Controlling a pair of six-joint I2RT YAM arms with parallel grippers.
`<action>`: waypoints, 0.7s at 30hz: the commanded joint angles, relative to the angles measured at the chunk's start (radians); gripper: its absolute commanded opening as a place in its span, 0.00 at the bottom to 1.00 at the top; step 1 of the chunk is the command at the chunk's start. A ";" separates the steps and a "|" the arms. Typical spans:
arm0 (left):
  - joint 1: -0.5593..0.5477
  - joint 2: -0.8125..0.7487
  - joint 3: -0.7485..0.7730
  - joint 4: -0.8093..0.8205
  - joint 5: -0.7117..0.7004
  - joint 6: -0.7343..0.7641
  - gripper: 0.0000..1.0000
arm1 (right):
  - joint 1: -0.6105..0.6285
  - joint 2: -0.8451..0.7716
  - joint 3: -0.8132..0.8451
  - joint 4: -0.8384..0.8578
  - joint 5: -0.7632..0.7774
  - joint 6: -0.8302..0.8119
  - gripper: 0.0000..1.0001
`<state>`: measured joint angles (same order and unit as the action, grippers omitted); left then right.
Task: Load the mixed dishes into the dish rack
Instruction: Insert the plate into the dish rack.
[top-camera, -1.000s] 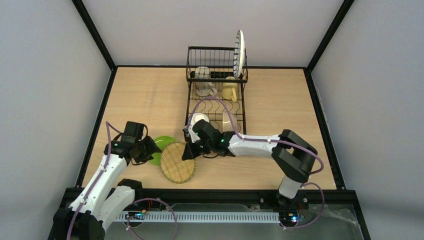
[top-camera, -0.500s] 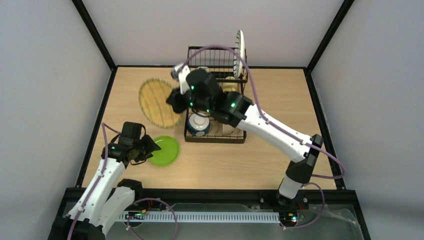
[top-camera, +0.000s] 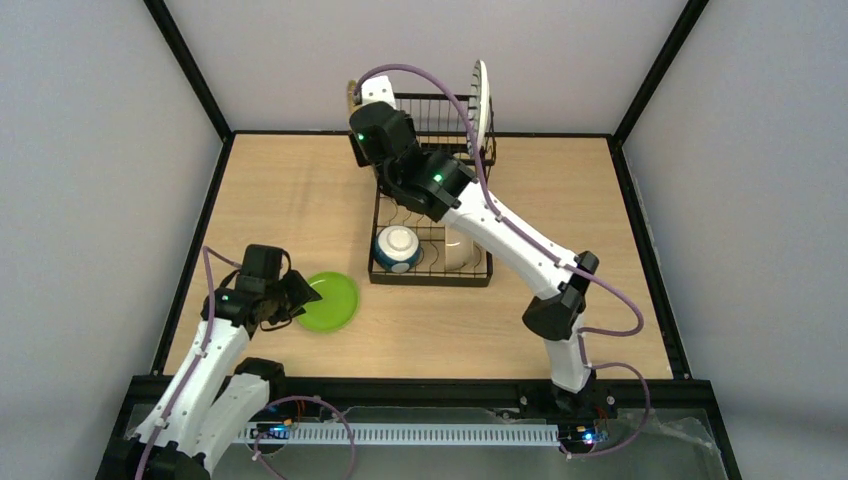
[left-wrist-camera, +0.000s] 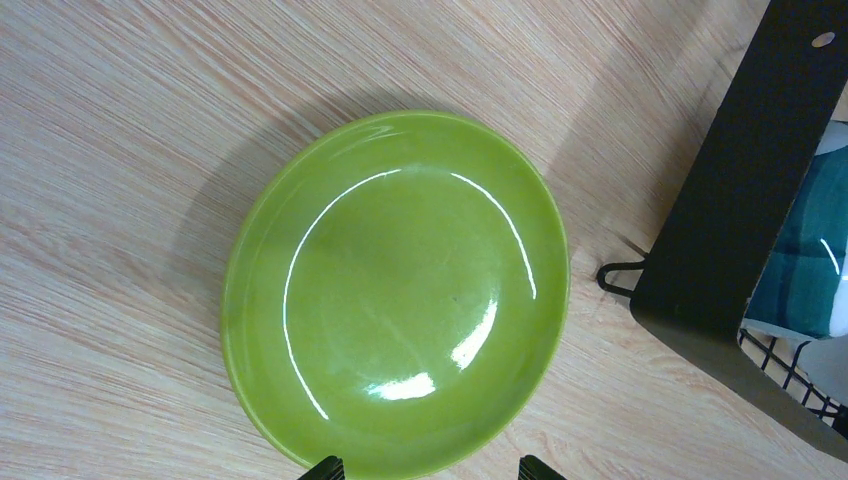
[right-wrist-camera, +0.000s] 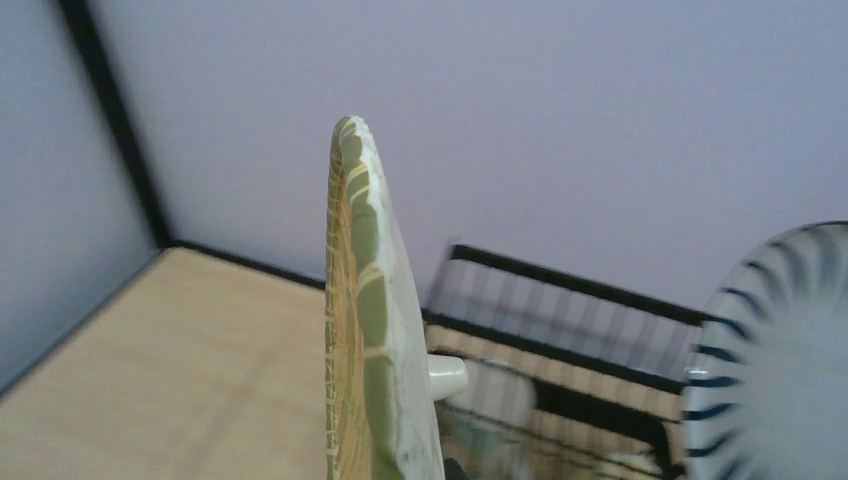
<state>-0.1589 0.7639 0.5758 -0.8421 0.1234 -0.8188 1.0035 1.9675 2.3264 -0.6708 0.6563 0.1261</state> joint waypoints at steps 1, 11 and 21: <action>-0.005 -0.017 -0.005 -0.015 0.002 0.016 0.99 | -0.067 0.008 0.028 0.137 0.278 -0.111 0.00; -0.005 -0.018 -0.015 -0.003 -0.005 0.033 0.99 | -0.186 0.052 0.030 0.359 0.424 -0.252 0.00; -0.005 -0.006 -0.021 0.014 -0.001 0.041 0.99 | -0.286 0.102 0.024 0.307 0.402 -0.186 0.00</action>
<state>-0.1589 0.7544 0.5690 -0.8383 0.1234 -0.7910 0.7475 2.0441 2.3272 -0.3824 1.0454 -0.0830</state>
